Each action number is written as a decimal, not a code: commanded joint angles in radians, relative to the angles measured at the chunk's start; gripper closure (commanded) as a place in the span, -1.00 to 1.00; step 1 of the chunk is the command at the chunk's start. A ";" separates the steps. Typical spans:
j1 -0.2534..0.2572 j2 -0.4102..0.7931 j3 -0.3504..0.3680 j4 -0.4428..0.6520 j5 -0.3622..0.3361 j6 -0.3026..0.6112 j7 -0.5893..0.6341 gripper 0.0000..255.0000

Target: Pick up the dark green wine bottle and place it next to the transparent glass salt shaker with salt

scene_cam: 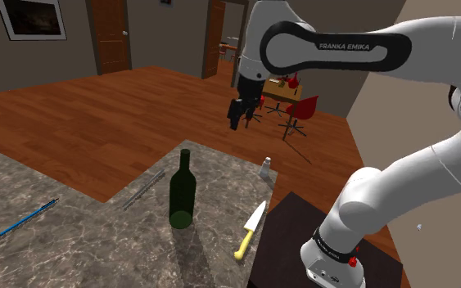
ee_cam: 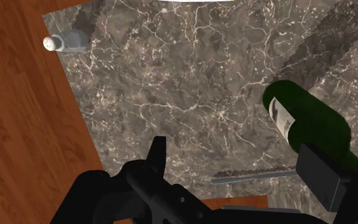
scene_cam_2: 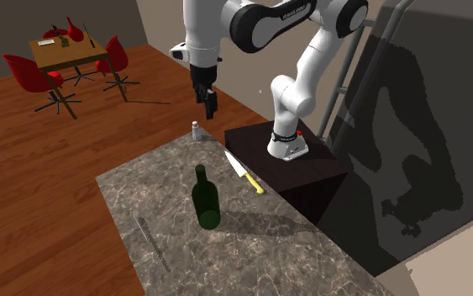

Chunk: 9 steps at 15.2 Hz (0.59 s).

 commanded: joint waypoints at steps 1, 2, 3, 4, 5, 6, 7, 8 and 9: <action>0.010 0.058 0.025 0.032 0.013 0.014 0.024 -1.00; 0.016 0.088 0.038 0.050 0.019 0.021 0.037 -1.00; 0.021 0.119 0.051 0.068 0.023 0.027 0.050 -1.00; 0.026 0.150 0.064 0.088 0.027 0.033 0.062 -1.00; 0.031 0.182 0.077 0.108 0.030 0.039 0.075 -1.00; 0.036 0.214 0.089 0.129 0.032 0.044 0.088 -1.00; 0.041 0.247 0.102 0.152 0.033 0.049 0.101 -1.00; 0.046 0.279 0.114 0.175 0.033 0.053 0.114 -1.00; 0.052 0.313 0.126 0.199 0.033 0.057 0.127 -1.00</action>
